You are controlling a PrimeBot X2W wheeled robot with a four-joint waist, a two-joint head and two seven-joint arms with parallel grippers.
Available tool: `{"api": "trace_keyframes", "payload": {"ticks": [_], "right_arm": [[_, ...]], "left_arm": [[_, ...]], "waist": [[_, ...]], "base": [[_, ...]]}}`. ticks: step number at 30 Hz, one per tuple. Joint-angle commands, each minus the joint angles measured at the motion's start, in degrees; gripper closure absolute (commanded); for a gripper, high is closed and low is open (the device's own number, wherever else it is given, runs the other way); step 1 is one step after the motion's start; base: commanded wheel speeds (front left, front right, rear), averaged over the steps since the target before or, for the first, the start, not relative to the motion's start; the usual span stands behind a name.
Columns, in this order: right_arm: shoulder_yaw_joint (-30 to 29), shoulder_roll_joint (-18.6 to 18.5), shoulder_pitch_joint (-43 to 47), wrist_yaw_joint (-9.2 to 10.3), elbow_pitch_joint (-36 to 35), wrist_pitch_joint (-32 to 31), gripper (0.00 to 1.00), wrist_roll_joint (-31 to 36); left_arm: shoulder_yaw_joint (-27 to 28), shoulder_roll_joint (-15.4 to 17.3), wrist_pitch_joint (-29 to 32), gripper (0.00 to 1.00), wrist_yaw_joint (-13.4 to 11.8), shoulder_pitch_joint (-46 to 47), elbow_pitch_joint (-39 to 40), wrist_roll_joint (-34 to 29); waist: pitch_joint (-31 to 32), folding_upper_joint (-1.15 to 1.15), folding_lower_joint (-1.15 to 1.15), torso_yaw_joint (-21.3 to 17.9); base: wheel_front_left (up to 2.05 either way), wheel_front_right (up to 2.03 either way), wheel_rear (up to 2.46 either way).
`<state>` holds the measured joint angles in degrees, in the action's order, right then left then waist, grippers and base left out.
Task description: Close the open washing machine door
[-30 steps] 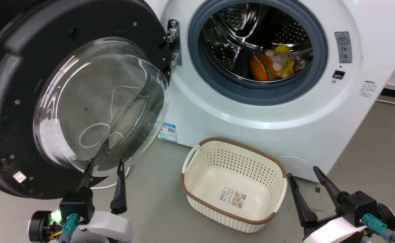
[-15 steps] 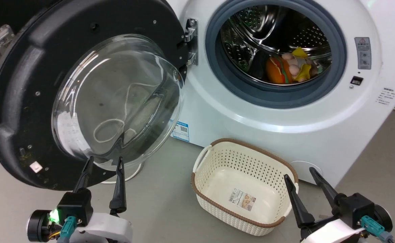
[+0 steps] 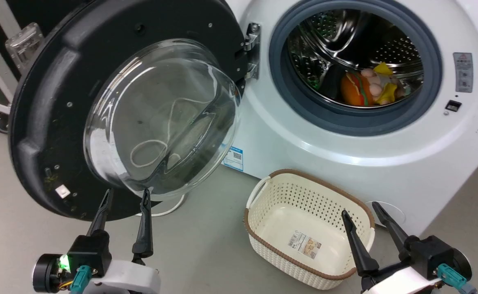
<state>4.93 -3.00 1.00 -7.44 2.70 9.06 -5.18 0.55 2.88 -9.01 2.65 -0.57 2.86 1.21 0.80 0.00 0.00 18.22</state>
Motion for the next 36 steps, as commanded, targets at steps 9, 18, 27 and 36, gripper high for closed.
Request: {"api": "trace_keyframes", "payload": {"ticks": [9,18,27,36], "right_arm": [[0.53,0.09,0.97,-0.03,0.02,1.44,0.00,-1.24],[0.97,0.10,0.11,-0.03,-0.35,2.52,0.00,-1.06],[2.04,0.11,-3.01,-0.04,0.48,3.83,0.00,0.27],[2.87,0.12,-4.95,-0.04,1.16,4.90,0.00,0.14]], "left_arm": [[0.04,0.18,-1.48,1.00,1.32,-0.57,-0.69,1.89],[7.26,1.74,-2.56,1.00,2.49,4.14,2.19,8.64],[21.06,12.03,5.93,1.00,2.60,20.09,-4.27,30.34],[29.67,18.76,23.34,1.00,-2.64,31.82,-19.58,48.07]], "waist": [[-0.38,0.00,0.00,2.34],[-3.70,0.00,0.00,2.79],[-8.85,0.00,0.00,0.66],[-11.29,0.00,0.00,-1.10]], "base": [[0.00,0.00,0.00],[0.00,0.00,0.00],[0.00,0.00,0.00],[0.00,0.00,0.00]]}}
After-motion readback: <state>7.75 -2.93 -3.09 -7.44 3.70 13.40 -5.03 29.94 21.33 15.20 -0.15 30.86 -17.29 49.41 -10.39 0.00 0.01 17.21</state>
